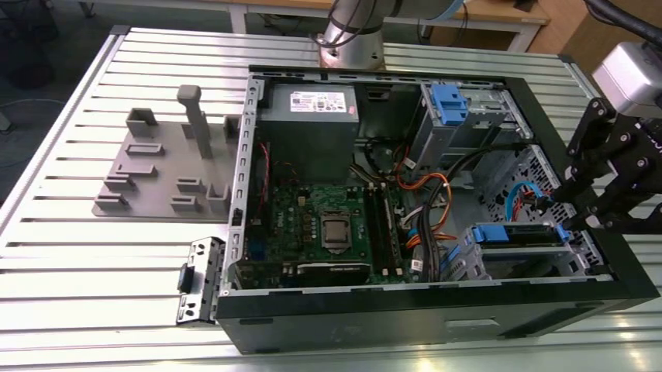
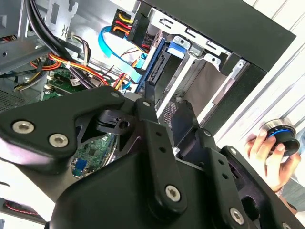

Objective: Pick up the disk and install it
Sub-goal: 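Insert the first disk wire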

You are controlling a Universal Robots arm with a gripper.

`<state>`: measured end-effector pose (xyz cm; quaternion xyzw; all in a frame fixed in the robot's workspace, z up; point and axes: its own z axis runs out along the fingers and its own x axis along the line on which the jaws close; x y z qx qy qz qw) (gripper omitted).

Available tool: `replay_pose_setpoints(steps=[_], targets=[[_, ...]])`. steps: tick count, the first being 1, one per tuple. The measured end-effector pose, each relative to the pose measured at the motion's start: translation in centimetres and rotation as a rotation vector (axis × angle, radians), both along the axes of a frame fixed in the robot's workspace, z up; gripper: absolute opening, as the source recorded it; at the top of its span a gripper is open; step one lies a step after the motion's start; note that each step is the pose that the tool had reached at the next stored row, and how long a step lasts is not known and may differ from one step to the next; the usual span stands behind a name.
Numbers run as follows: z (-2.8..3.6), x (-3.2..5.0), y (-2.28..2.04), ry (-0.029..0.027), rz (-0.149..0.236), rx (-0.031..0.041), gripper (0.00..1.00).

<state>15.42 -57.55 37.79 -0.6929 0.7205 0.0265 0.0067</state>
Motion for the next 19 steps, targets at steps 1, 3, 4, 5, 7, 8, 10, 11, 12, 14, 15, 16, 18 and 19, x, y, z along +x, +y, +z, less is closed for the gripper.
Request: replay_pose_setpoints(steps=[1, 3, 4, 5, 7, 8, 10, 11, 12, 14, 15, 16, 18, 19], targets=[[-0.01, 0.07, 0.04, 0.0001, 0.0, -0.0003, 0.41], [-0.04, 0.34, 0.22, 0.0002, 0.0, -0.0022, 0.41], [-0.05, 0.47, 0.34, 0.0002, 0.0, -0.0025, 0.41], [-0.08, 0.57, 0.46, 0.0002, 0.0, -0.0025, 0.41], [-0.15, 0.74, 0.74, 0.0002, 0.0, -0.0026, 0.41], [-0.24, 0.85, 0.9, 0.0002, 0.0, -0.0025, 0.41], [-0.49, 1.12, 1.28, 0.0002, 0.0, -0.0025, 0.41], [-0.63, 1.25, 1.49, 0.0002, 0.0, -0.0025, 0.41], [-0.77, 1.4, 1.7, 0.0002, 0.0, -0.0026, 0.41], [-1.07, 1.67, 2.15, 0.0002, 0.0, -0.0024, 0.41], [-1.22, 1.8, 2.37, 0.0002, 0.0, -0.0024, 0.41], [-1.37, 1.93, 2.58, 0.0002, 0.0, -0.0025, 0.41], [-1.63, 2.2, 3.01, 0.0002, 0.0, -0.0025, 0.41], [-1.74, 2.33, 3.24, 0.0002, 0.0, -0.0025, 0.41]])
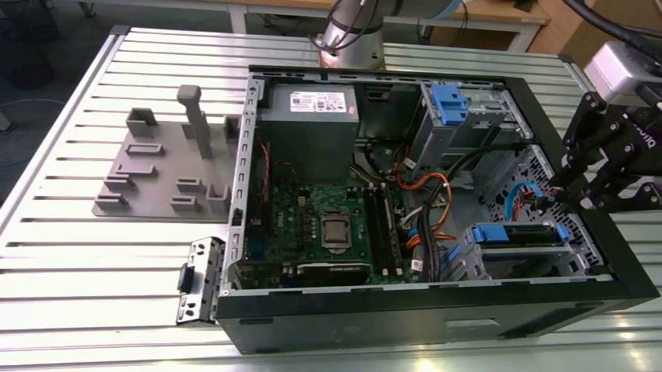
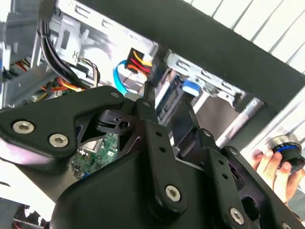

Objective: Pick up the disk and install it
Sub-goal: 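Insert the first disk wire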

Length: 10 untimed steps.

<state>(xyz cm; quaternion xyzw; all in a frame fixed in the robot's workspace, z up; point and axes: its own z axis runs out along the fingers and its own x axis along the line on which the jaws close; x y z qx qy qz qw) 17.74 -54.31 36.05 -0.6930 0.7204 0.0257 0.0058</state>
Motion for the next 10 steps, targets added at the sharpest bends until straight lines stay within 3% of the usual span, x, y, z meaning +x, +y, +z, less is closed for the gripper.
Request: replay_pose_setpoints(steps=[4, 10], targets=[[-0.48, 0.41, 0.8, 0.0, 0.0, -0.0004, 0.41], [-1.17, 0.76, 1.47, -0.0001, 0.002, -0.0056, 0.41]])
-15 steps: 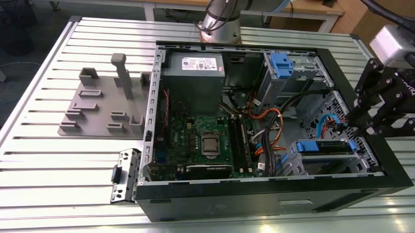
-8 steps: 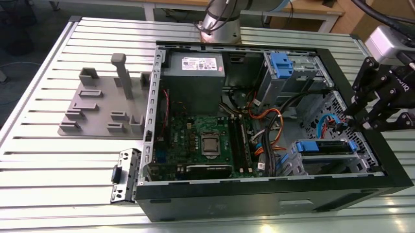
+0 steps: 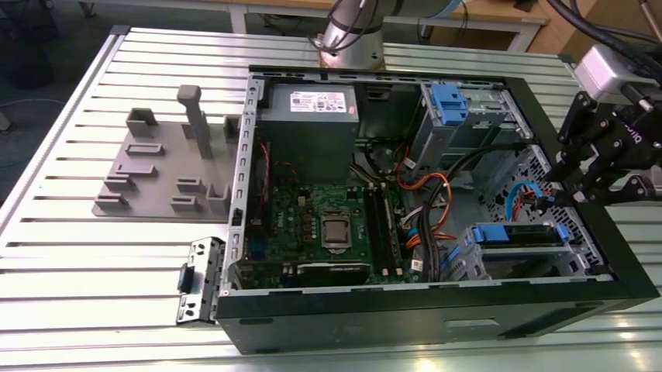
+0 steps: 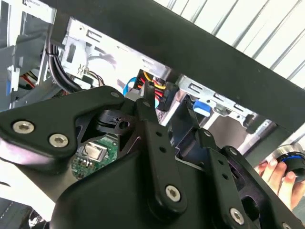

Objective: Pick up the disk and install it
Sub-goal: 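Insert the first disk wire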

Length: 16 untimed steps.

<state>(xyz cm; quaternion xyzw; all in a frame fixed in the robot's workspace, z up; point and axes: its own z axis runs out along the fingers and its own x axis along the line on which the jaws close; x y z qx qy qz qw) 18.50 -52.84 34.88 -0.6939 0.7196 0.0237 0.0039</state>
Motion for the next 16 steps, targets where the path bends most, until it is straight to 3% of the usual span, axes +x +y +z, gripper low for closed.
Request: replay_pose_setpoints(steps=[3, 13, 16], targets=[[-0.12, 0.02, 0.05, 0.0, 0.004, -0.0061, 0.41], [-0.12, 0.02, 0.05, 0.0001, 0.004, -0.0073, 0.4], [-0.12, 0.01, 0.05, 0.0001, 0.004, -0.0078, 0.22]])
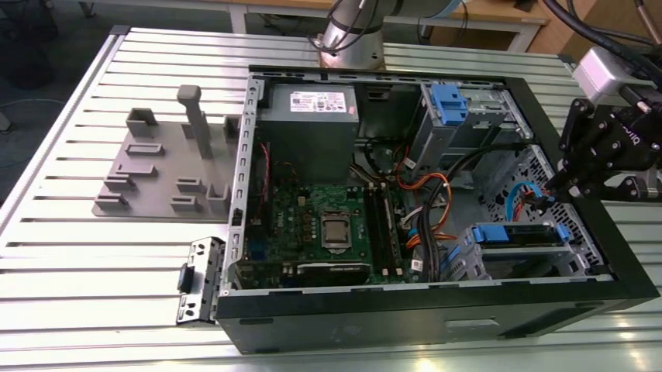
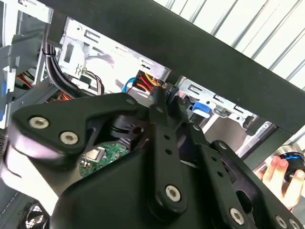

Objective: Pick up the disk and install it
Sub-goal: 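Insert the first disk wire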

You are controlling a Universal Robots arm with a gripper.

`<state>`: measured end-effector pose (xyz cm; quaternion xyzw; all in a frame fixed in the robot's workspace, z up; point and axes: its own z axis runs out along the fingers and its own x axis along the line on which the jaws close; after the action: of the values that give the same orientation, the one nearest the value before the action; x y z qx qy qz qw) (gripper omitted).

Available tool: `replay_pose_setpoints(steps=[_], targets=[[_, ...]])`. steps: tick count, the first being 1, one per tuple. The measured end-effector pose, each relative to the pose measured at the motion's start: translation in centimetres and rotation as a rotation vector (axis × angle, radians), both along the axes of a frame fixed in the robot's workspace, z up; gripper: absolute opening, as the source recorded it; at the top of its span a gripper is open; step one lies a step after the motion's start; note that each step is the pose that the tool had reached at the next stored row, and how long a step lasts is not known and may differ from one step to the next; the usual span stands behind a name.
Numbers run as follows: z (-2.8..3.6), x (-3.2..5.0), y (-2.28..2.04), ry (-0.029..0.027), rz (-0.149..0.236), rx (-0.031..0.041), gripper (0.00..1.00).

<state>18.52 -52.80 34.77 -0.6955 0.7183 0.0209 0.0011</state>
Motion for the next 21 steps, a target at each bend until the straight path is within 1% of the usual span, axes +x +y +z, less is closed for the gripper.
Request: replay_pose_setpoints(steps=[1, 2, 10, 12, 13, 15, 16, 18, 19, 21], targets=[[0.01, 0.0, 0.0, 0.0001, 0.0, -0.0003, 0.22], [0.01, 0.0, 0.0, 0.0, 0.0, -0.0002, 0.18], [-0.01, -0.01, 0.01, 0.0, 0.0, -0.0003, 0.18], [0.04, -0.14, 0.01, -0.0009, 0.0, -0.0001, 0.18], [0.21, -0.22, 0.0, -0.0025, 0.0, -0.0003, 0.18], [0.87, -0.28, 0.01, -0.0054, 0.0, -0.0003, 0.18], [0.95, -0.3, 0.0, -0.0062, 0.0, -0.0004, 0.18], [0.94, -0.34, -0.09, -0.0062, 0.0, -0.0002, 0.18], [0.89, -0.35, -0.21, -0.0062, 0.0, -0.0003, 0.18], [0.63, -0.35, -0.6, -0.0062, 0.0, -0.0003, 0.18]])
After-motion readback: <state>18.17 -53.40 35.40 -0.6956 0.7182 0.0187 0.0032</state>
